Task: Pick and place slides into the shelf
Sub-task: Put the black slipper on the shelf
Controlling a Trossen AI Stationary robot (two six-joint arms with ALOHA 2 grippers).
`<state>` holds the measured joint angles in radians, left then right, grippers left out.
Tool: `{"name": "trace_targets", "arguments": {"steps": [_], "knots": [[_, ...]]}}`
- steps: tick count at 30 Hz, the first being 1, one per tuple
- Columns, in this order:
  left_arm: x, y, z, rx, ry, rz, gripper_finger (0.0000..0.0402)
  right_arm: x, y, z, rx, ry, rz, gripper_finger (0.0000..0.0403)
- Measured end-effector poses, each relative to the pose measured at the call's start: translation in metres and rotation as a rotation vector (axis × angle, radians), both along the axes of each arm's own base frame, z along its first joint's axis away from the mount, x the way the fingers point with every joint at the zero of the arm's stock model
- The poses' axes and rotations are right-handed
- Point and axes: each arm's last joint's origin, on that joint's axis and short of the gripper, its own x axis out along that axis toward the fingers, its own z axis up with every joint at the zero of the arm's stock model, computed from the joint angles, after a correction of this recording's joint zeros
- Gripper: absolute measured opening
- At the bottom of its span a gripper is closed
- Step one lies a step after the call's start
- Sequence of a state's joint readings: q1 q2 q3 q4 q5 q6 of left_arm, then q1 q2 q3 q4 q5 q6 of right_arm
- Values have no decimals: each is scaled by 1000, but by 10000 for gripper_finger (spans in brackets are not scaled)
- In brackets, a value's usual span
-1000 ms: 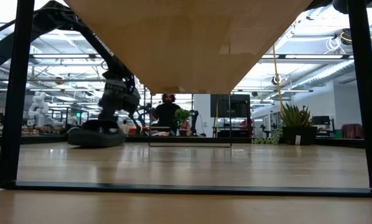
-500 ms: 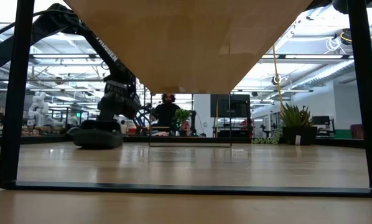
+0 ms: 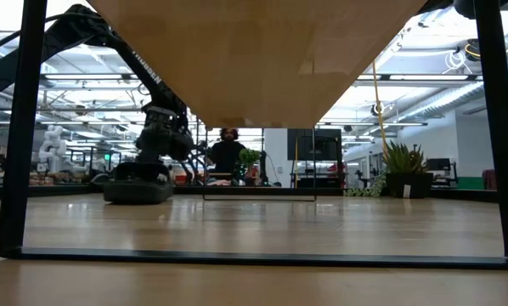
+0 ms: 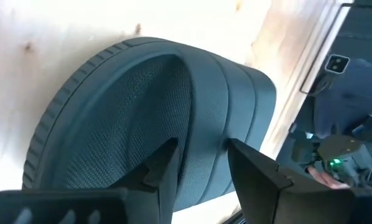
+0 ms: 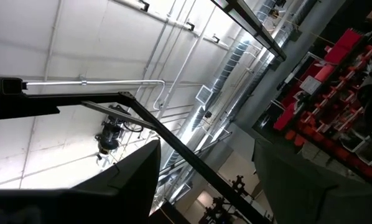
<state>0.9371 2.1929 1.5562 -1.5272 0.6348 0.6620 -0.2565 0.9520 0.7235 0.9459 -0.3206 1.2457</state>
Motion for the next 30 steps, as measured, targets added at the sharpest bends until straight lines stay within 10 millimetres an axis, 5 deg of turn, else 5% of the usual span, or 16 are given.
{"name": "trace_targets", "arguments": {"steps": [7, 15, 30], "knots": [[4, -5, 1, -5, -30, -54, 119, 0, 0, 0, 0, 0, 0, 247], [3, -7, 3, -16, -57, -89, 12, 0, 0, 0, 0, 0, 0, 247], [-1, -6, 12, 23, -49, -94, 3, 0, 0, 0, 0, 0, 0, 247]]}}
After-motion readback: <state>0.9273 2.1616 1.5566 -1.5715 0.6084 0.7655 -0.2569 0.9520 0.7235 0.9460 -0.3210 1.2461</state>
